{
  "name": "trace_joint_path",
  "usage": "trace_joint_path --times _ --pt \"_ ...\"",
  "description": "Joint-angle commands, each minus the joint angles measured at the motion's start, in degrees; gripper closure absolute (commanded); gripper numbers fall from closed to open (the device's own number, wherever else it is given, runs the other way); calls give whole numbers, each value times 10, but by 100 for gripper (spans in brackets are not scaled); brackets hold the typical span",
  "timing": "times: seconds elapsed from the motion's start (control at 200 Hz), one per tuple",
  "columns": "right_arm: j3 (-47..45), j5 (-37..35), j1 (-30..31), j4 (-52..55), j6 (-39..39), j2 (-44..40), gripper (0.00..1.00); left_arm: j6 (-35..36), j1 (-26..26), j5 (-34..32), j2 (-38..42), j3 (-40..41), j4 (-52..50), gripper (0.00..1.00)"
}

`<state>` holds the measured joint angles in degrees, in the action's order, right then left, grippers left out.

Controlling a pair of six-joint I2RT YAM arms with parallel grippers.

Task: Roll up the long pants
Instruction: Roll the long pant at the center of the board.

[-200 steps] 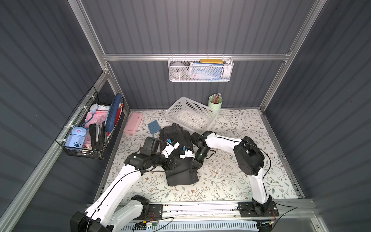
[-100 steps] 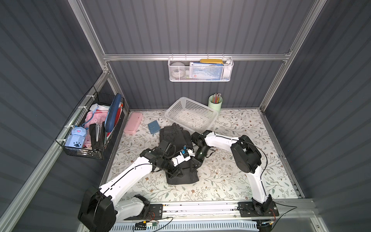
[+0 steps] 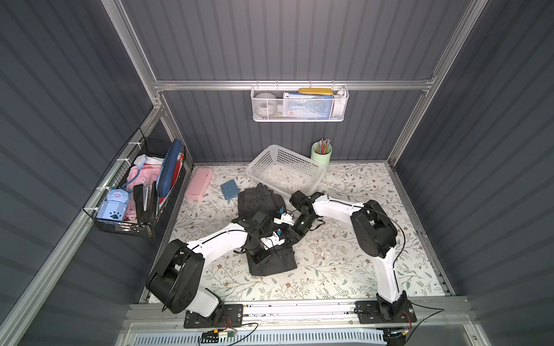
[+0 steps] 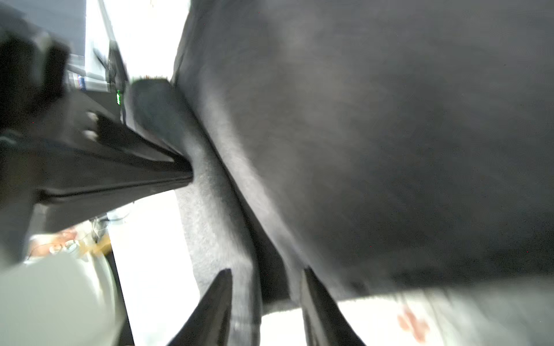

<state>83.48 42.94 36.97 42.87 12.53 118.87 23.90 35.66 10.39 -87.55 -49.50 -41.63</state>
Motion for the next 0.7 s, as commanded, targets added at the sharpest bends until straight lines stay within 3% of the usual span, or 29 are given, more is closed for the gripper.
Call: trace_joint_path --times 0.0,0.13,0.215,0.34,0.525,0.62,0.695 --pt "-78 -26 -11 -92 -146 -104 47 -41 0 -46 -37 -27 8 100" --pt "-197 -32 -8 -162 -255 -210 37 -64 -1 -43 -75 -49 3 100" --pt "-248 -43 16 -191 -265 -237 36 -72 0 -42 -82 -56 1 100" --pt "-254 -58 66 -209 -252 -208 35 -85 -1 -27 -75 -60 -7 100" --pt "-228 -80 81 -229 -293 -133 41 -88 -1 -25 -91 -74 -19 100" --pt "-227 -101 87 -236 -311 -118 50 -94 -1 -30 -95 -80 -25 100" --pt "-235 -127 85 -235 -328 -113 72 -99 -1 -34 -90 -80 -26 100"
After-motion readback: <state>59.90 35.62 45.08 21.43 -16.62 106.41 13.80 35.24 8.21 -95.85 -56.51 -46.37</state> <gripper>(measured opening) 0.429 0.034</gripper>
